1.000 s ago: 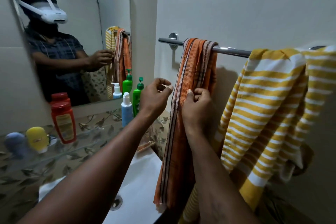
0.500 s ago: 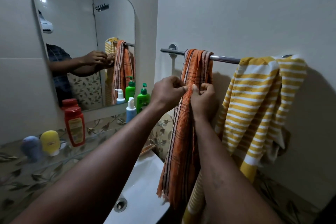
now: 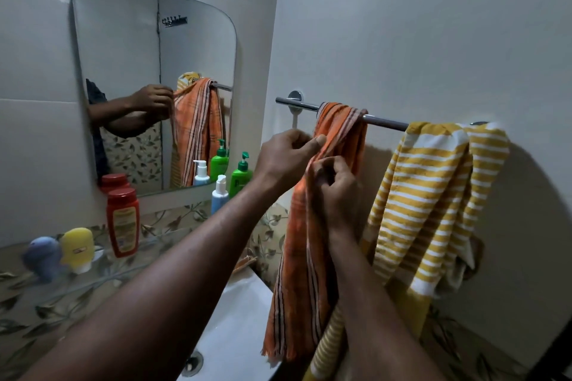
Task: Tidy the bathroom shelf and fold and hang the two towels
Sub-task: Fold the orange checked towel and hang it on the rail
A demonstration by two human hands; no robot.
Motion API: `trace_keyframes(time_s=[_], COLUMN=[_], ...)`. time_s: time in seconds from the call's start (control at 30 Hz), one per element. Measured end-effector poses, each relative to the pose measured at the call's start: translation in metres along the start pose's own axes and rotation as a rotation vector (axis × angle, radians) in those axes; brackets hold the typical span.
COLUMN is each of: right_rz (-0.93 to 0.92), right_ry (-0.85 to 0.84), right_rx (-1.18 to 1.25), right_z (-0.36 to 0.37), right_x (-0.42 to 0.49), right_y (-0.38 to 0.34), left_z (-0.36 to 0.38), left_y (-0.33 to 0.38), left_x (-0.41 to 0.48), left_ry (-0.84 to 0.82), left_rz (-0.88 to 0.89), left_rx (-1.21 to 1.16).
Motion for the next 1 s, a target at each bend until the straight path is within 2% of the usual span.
trace_keyframes(time_s=[0.07,0.17,0.2,0.27,0.33,0.37,0.47,0.57,0.7,0.73,0.8,0.87,0.9,0.93,1.0], right_rz=[-0.061,-0.045,-0.028,-0.001,-0.026,-0.052,-0.194,-0.363,-0.547,-0.551,-0.496,-0.433,-0.430,-0.435,-0.423], right_ry=[-0.113,-0.282,-0.355,-0.446,-0.404,-0.332,-0.108,-0.131,-0.471,-0.585,-0.828,-1.039,-1.089,-1.112,-1.151], right_rx=[0.030,0.077,0.116,0.073,-0.009,-0.011,-0.057,-0.258,-0.881,-1.032,-1.185,-1.155,-1.085,-0.990,-0.774], right_z=[0.012,0.028,0.029,0.024,0.005,-0.006,-0.030,-0.021,0.029,0.040,0.055,0.060,0.062,0.064,0.065], right_x=[-0.029,-0.085,-0.103,-0.127,-0.129,-0.124,-0.104,-0.080,-0.065,-0.066,-0.076,-0.098,-0.110,-0.124,-0.162], right_y=[-0.003,0.007,0.014,0.031,0.036,0.032,-0.008,-0.039,-0.048,-0.042,-0.022,-0.005,0.001,0.004,0.005], left_z=[0.003,0.004,0.003,-0.004,-0.016,-0.024,-0.040,-0.048,-0.064,-0.069,-0.078,-0.092,-0.099,-0.106,-0.116], left_y=[0.006,0.003,-0.004,-0.029,-0.049,-0.057,-0.074,-0.086,-0.099,-0.103,-0.117,-0.129,-0.132,-0.134,-0.128], left_x=[0.003,-0.018,-0.032,-0.069,-0.106,-0.119,-0.147,-0.175,-0.223,-0.236,-0.263,-0.286,-0.293,-0.298,-0.305], left_ry=[-0.017,-0.065,-0.059,-0.039,0.007,0.036,0.075,0.020,-0.083,-0.104,-0.115,-0.066,-0.024,0.038,0.210], left_rz=[-0.007,0.027,0.042,-0.001,-0.105,-0.115,-0.109,-0.118,-0.086,-0.104,-0.164,-0.228,-0.264,-0.314,-0.429], left_rx=[0.063,0.291,0.283,0.045,-0.195,-0.220,-0.096,0.025,0.185,0.218,0.288,0.329,0.314,0.228,-0.095])
Point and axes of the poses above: each hand's wrist, its own x-axis towards the middle knuckle, its own z-axis out of the palm, y = z × x, the point moved 6 cm from there along x, towards the middle knuckle, and after that the axes turned 10 degrees about z, right-handed, at the moved point
